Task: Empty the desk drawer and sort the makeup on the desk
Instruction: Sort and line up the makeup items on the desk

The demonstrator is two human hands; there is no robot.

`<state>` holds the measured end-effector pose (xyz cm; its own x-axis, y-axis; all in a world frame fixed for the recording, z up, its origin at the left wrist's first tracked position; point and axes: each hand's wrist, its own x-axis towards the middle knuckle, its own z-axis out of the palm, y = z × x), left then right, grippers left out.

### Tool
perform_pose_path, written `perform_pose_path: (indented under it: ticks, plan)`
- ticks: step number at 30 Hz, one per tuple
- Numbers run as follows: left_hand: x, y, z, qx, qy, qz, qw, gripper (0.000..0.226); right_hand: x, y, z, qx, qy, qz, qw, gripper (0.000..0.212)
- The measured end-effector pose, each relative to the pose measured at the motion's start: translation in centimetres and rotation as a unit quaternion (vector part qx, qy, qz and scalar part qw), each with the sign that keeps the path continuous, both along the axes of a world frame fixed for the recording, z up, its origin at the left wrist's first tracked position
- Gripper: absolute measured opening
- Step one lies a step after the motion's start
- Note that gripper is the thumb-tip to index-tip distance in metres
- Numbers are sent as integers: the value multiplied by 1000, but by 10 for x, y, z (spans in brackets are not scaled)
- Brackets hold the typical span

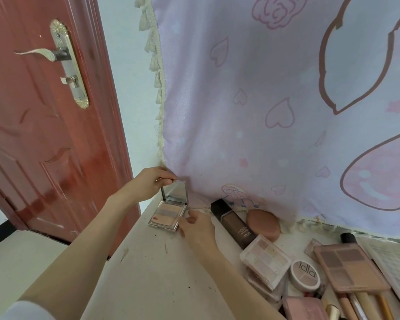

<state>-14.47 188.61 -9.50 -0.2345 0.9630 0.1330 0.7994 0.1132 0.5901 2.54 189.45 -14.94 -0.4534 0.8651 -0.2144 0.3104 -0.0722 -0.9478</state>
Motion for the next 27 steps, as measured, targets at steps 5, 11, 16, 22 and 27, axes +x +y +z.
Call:
perform_pose_path:
  ticks: [5,11,16,22,27]
  plan:
    - [7,7,-10,50,-24,61,997,15,-5,-2,-11,224,-207,65,950,55]
    - [13,7,-18,105,-100,123,982,7,-13,0,-31,331,-249,39,909,67]
    - [10,8,-24,129,-238,200,942,9,-15,7,-35,342,-244,21,907,61]
    - [12,17,-29,133,-368,240,889,11,-16,10,-33,347,-266,18,899,54]
    - [11,6,-35,88,-311,231,918,15,-11,11,-27,338,-261,69,901,66]
